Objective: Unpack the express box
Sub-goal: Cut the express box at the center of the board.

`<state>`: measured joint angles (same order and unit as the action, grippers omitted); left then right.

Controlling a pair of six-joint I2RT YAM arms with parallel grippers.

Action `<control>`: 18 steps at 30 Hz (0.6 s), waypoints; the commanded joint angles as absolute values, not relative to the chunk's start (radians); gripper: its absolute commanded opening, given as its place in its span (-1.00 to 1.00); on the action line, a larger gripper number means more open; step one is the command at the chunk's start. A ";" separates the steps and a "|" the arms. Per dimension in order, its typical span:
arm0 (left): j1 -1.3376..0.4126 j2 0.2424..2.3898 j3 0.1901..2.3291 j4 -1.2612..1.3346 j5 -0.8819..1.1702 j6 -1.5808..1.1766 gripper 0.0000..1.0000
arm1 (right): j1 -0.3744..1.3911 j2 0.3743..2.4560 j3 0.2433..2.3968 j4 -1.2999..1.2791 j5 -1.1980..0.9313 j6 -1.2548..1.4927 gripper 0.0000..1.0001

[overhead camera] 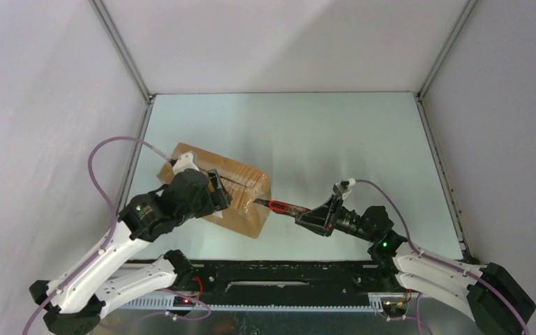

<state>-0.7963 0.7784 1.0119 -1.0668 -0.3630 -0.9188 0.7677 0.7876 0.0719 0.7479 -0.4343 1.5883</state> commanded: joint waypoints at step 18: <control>-0.809 0.768 0.867 -0.802 -0.313 -0.952 0.43 | 0.854 0.997 0.136 1.001 -0.490 1.579 -1.00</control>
